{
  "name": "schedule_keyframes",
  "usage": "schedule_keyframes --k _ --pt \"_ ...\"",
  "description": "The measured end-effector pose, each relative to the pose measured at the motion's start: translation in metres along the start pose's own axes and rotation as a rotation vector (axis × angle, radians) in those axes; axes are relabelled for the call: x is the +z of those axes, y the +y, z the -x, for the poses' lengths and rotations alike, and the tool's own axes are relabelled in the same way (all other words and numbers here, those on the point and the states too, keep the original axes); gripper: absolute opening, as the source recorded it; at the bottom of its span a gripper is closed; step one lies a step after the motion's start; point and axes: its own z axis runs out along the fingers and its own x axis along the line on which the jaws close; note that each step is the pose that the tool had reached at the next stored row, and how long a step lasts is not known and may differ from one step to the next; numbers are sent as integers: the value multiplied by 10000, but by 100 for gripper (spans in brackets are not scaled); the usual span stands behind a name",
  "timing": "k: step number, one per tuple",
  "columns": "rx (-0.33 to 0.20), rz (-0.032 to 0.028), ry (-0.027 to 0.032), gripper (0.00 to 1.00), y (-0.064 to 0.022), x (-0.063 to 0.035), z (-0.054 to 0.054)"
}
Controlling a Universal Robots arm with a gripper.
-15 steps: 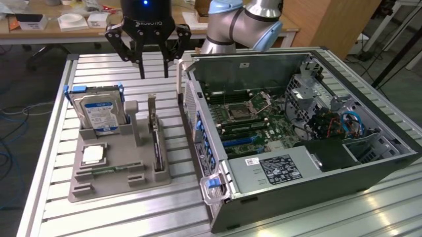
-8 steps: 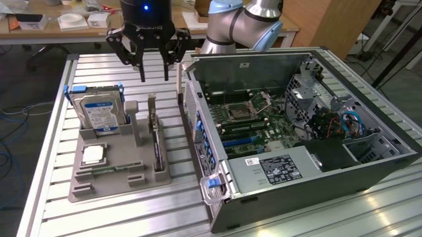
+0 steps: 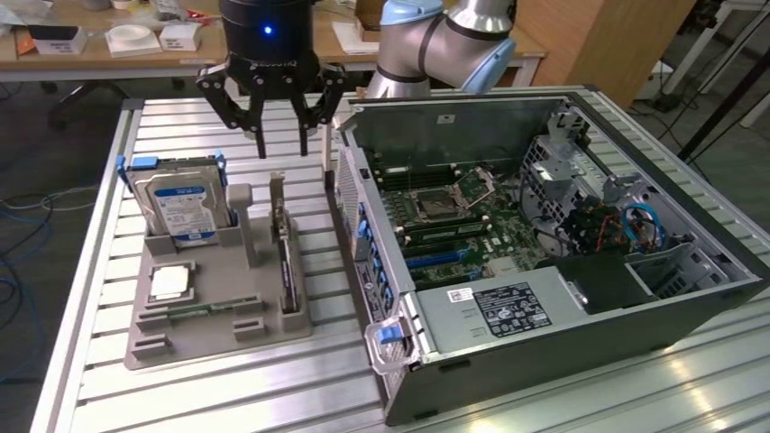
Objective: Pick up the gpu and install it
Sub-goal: 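Pick up the gpu and move the gpu toward the slot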
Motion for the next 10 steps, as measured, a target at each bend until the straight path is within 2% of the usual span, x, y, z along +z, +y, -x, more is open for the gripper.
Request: schedule_keyframes --k 10 --pt "0 0 1 50 -6 133 -3"
